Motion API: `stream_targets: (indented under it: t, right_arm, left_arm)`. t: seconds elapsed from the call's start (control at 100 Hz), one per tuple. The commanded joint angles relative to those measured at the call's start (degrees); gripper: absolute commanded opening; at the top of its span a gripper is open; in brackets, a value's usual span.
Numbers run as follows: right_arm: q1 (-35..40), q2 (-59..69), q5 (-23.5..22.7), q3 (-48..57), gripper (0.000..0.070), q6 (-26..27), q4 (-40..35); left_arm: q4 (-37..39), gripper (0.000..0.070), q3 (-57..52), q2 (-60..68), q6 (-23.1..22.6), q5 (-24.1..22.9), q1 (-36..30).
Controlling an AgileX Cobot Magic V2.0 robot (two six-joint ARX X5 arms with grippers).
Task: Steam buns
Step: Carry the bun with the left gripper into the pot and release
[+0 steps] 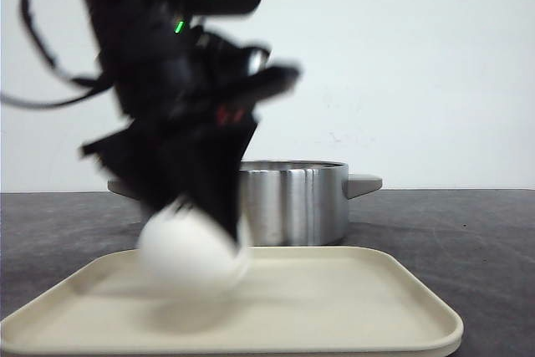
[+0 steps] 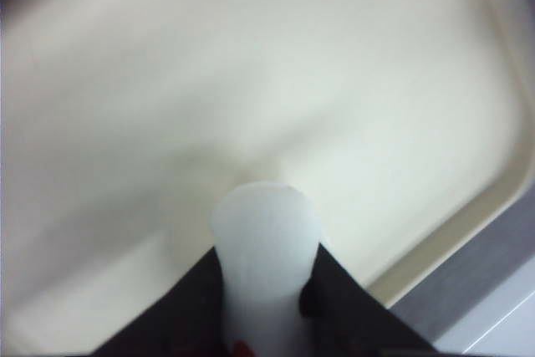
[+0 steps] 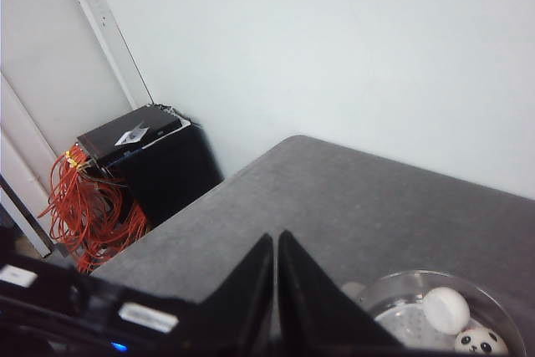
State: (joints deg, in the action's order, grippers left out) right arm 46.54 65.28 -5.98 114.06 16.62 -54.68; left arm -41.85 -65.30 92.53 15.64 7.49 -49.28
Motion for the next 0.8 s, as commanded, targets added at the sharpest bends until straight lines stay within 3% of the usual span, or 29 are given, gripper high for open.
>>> stream_targets:
  t: [0.0, 0.16, 0.34, 0.73, 0.79]
  right_arm:
    - [0.66, 0.55, -0.02, 1.42, 0.0000, 0.61, 0.28]
    - [0.66, 0.52, -0.02, 1.42, 0.0000, 0.85, -1.18]
    - [0.66, 0.52, -0.02, 1.42, 0.0000, 1.42, -3.56]
    - [0.66, 0.50, 0.00, 1.42, 0.0000, 1.44, -4.59]
    - [0.66, 0.50, 0.00, 1.42, 0.0000, 1.44, -4.61]
  left_arm:
    - [0.55, 0.0010, -4.92, -1.16, -3.15, -2.40, -0.44]
    - [7.02, 0.0009, -13.92, -1.31, -8.79, -5.99, 2.47]
    - [20.83, 0.0009, -14.51, 0.57, -7.93, -5.99, 9.09]
    - [20.06, 0.0010, -14.51, 11.08, -7.93, -6.69, 18.10]
    - [19.47, 0.0041, -14.51, 12.11, -7.93, -6.73, 18.67]
